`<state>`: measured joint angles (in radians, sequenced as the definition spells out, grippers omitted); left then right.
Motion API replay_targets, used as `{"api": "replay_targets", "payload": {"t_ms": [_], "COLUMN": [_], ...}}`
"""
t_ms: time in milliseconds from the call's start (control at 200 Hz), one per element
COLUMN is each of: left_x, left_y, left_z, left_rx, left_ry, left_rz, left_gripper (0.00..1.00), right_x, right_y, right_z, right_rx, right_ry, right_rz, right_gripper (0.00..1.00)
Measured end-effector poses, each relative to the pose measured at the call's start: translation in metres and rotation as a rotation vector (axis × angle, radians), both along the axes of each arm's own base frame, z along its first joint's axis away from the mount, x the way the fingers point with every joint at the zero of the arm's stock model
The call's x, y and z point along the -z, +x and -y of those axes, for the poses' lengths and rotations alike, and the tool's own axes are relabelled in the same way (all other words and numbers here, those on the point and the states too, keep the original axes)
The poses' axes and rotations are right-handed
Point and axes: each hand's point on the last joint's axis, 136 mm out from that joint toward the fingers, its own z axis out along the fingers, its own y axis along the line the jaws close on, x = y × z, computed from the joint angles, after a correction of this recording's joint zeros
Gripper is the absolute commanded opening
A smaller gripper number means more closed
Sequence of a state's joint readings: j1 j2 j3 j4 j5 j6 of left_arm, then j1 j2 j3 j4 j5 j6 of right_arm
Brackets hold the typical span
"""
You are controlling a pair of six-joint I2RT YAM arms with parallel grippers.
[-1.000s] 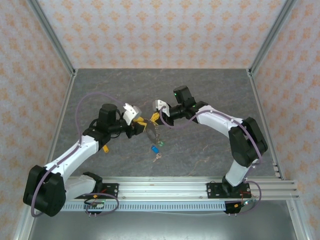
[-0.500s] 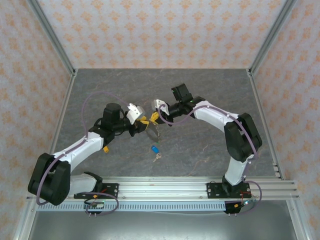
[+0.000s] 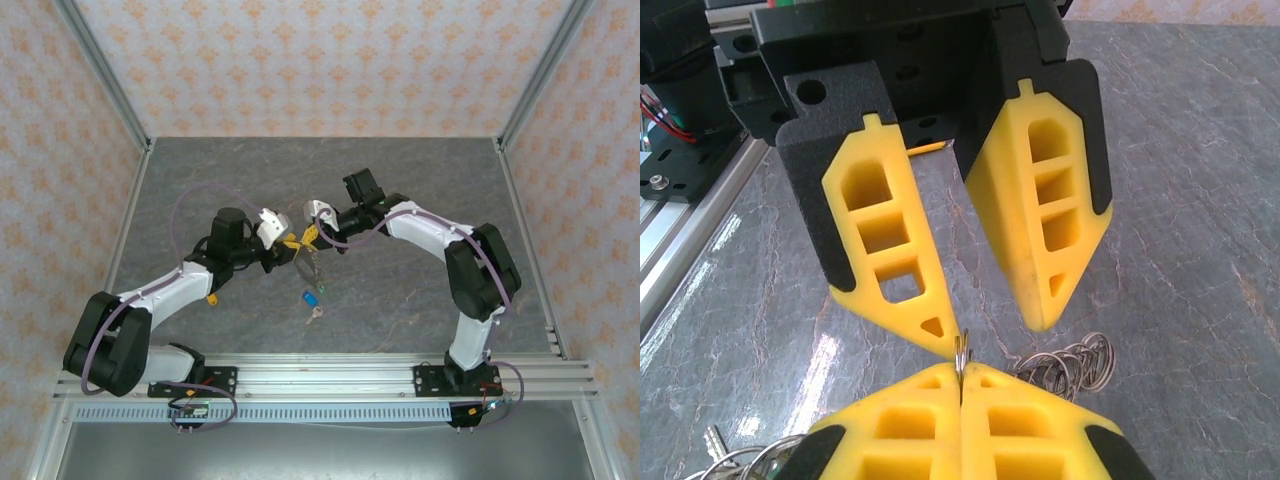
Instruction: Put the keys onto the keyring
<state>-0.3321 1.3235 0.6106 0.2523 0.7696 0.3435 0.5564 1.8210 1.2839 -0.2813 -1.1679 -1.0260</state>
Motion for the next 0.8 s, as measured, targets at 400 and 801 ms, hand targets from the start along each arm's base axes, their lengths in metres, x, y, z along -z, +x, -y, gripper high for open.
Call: {"api": "replay_targets", "payload": {"t_ms": [400,801], "left_x": [0.0067,0.0020], "left_y": [0.0008,0.0045], "left_z": [0.0063,0.0071], "left_rx": [0.023,0.010], "left_ry": [0.011,-0.009], "left_rz": [0.003,0.018], "left_gripper": [0.15,0.22], "right_x": [-0.0075,-0.0070], "right_y": [0.0075,0.0068], "right_z": [-0.0027,0.0019], "right_rx": [0.029,0.023], "right_ry": [0.044,0.060], "right_rz": [-0.034,-0.057], "right_gripper": [0.00,0.00]}}
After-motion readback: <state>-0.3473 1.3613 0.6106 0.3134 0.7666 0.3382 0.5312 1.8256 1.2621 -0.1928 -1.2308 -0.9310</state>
